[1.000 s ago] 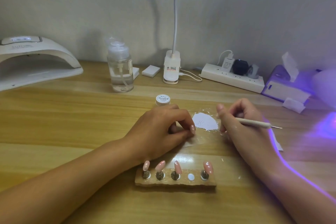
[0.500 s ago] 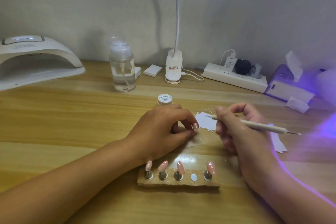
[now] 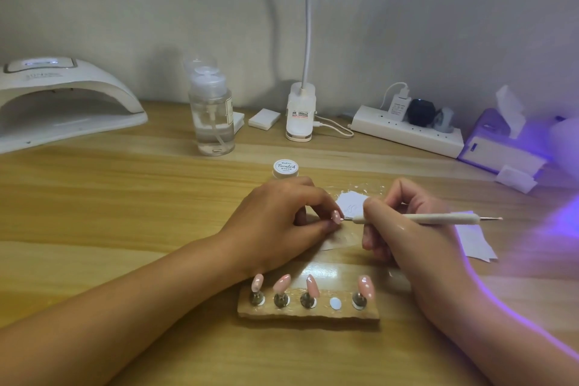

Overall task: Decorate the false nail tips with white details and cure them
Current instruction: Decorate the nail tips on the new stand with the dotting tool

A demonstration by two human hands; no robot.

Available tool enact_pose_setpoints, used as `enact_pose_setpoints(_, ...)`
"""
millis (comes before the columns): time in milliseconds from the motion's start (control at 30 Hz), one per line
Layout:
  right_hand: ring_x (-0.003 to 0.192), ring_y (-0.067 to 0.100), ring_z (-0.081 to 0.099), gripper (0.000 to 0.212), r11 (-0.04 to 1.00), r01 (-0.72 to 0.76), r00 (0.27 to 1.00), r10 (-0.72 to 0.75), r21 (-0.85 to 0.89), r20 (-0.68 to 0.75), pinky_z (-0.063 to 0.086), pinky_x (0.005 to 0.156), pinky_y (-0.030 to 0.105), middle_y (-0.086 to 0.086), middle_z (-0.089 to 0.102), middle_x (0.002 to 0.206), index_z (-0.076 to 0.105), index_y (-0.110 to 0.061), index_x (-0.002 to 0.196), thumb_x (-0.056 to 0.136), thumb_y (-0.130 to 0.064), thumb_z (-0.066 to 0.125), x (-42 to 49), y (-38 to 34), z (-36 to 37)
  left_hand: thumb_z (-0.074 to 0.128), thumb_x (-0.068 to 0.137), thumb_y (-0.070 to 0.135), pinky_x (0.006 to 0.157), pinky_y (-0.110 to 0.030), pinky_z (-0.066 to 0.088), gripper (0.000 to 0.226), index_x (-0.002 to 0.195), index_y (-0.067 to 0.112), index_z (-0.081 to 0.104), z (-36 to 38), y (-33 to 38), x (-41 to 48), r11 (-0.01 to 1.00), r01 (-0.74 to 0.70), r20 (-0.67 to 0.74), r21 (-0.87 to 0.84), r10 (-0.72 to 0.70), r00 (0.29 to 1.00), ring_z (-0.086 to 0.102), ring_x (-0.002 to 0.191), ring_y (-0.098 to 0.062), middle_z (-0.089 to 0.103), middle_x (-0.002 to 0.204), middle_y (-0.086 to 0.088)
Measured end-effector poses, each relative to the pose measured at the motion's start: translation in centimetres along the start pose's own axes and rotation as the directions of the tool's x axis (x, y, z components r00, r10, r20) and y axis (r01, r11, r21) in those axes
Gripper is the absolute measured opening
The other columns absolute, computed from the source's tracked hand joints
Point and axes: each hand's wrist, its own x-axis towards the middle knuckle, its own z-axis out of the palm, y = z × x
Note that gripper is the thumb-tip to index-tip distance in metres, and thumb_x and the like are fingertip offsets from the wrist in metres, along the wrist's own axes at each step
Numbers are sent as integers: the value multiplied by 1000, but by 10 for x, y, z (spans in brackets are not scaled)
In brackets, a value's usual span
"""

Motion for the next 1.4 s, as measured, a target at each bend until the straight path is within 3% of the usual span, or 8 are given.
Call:
enact_pose_setpoints(433, 44, 12, 48, 18, 999, 11, 1000, -11, -39, 11, 37, 53, 29, 10, 63, 51, 48, -19, 59, 69, -20, 63, -1, 0, 2, 75, 85, 29, 61, -21, 35, 6, 91, 32, 76, 0, 0, 0, 1000, -17, -10, 13, 17, 1000, 52, 63, -3, 54, 75, 22)
enact_pose_setpoints(767, 43, 13, 48, 12, 998, 9, 1000, -9, -62, -1, 38, 53, 31, 10, 63, 51, 50, -20, 58, 63, -24, 61, 0, 2, 3, 75, 85, 29, 60, -17, 33, 6, 91, 32, 76, -1, 0, 0, 1000, -24, -10, 16, 24, 1000, 52, 63, -2, 53, 73, 24)
enact_pose_setpoints(933, 42, 11, 47, 15, 999, 3, 1000, -4, -45, -7, 37, 47, 27, 10, 63, 50, 48, -21, 57, 65, -24, 61, 0, 1, 2, 75, 85, 29, 61, -19, 33, 6, 90, 32, 77, -1, 0, 1, 1000, -22, -11, 16, 22, 1000, 51, 63, -2, 52, 72, 24)
enact_pose_setpoints(1200, 44, 14, 48, 20, 999, 10, 1000, -10, -52, 2, 37, 51, 30, 10, 64, 51, 49, -19, 59, 71, -20, 64, 0, 1, 2, 75, 86, 29, 60, -17, 32, 6, 90, 33, 76, -1, 0, 1, 1000, -20, -5, 19, 20, 1000, 52, 63, 0, 54, 74, 29)
enact_pose_setpoints(1300, 41, 10, 48, 30, 999, 27, 1000, -27, -18, -3, 38, 45, 22, 11, 62, 50, 47, -18, 58, 79, -6, 63, 1, 2, 0, 75, 85, 29, 61, -18, 32, 6, 90, 33, 76, -1, 1, 1, 1000, -21, -6, 22, 21, 1000, 52, 63, -1, 53, 72, 26)
enact_pose_setpoints(1400, 39, 9, 46, 31, 999, 25, 1000, -25, 29, 3, 37, 41, 17, 12, 60, 49, 47, -20, 56, 80, -5, 61, 0, 0, 0, 75, 85, 29, 61, -18, 33, 6, 89, 33, 76, -1, 1, 1, 1000, -17, -4, 18, 17, 1000, 53, 63, -2, 53, 73, 24)
